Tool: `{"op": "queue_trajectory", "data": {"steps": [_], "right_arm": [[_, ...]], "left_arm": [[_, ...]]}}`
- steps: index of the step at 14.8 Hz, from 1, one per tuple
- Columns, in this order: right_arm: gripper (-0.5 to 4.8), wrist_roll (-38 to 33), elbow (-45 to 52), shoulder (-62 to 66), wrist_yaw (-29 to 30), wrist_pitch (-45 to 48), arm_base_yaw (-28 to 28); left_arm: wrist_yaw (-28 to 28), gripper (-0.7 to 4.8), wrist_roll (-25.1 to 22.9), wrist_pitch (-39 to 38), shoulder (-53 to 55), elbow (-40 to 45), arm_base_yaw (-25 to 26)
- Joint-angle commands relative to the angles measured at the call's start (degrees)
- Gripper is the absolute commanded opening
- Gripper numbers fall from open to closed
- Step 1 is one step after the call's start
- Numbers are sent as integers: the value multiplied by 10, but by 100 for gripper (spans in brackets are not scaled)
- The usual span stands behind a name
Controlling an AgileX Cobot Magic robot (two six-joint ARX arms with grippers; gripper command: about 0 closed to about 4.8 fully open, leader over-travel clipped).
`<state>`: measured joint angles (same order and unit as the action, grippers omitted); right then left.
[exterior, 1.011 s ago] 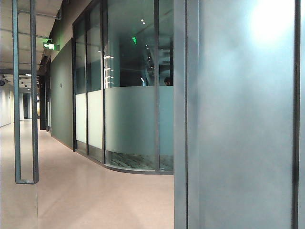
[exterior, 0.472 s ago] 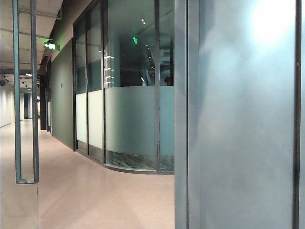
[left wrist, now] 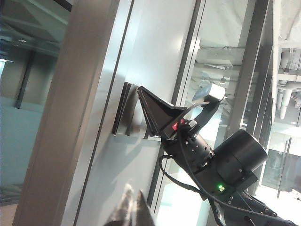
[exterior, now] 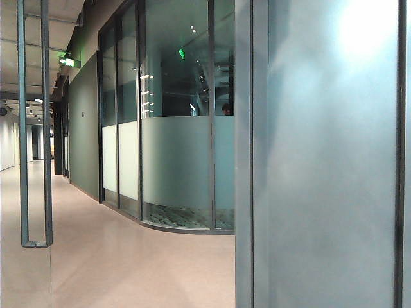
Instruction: Raise the arm to find the leftmost switch on the wall and turn off the lights.
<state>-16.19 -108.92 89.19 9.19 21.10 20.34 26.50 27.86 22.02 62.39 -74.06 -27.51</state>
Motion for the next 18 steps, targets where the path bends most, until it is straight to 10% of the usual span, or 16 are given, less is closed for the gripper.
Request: {"op": "queue_trajectory", "data": {"steps": [1, 12, 18], "right_arm": [[-1, 3, -3, 12, -21, 17, 0], [-1, -5, -7, 47, -28, 12, -9], [-1, -36, -6, -38, 66, -24, -9]], "left_arm": [[1, -5, -4, 9, -2, -2, 1], [1, -5, -4, 10, -2, -2, 1], [-19, -5, -54, -6, -26, -2, 2]]}}
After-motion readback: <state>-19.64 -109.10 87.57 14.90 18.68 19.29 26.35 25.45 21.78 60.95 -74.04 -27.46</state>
